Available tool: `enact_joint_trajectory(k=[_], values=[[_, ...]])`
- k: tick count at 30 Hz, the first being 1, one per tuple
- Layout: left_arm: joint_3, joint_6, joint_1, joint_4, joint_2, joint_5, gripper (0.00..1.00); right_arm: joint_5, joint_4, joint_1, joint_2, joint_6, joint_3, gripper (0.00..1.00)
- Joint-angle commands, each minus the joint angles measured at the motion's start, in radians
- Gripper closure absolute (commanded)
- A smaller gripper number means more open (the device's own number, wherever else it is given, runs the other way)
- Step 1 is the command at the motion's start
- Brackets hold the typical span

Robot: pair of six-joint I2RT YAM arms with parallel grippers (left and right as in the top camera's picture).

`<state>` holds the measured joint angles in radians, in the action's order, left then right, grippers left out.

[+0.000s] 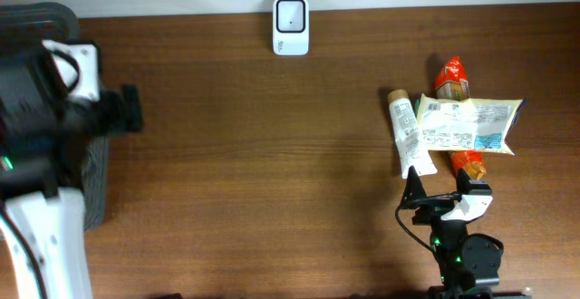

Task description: Scan the item barcode

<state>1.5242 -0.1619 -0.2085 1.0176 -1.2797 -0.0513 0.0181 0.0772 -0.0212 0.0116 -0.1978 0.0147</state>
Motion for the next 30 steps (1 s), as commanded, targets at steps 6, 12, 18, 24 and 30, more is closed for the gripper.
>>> enact_joint_trajectory(k=[6,12,18,24,30], values=[[-1.253,-0.013,0.094,-1.081,0.947,-0.049,0.01,0.012,0.001,-0.005,-0.008,0.01,-0.009,0.01],[-1.516,-0.035,0.104,-1.046,1.246,-0.041,0.01,0.012,0.0,-0.005,-0.008,0.01,-0.009,0.01],[-1.516,-0.035,0.116,-0.941,1.274,-0.012,0.01,0.012,0.001,-0.005,-0.008,0.01,-0.009,0.01],[-1.515,-0.035,0.116,-0.941,1.274,-0.012,0.01,0.012,0.001,-0.005,-0.008,0.01,-0.009,0.01],[-1.515,-0.035,0.116,-0.941,1.274,-0.012,0.01,0.012,0.001,-0.005,-0.008,0.01,-0.009,0.01]])
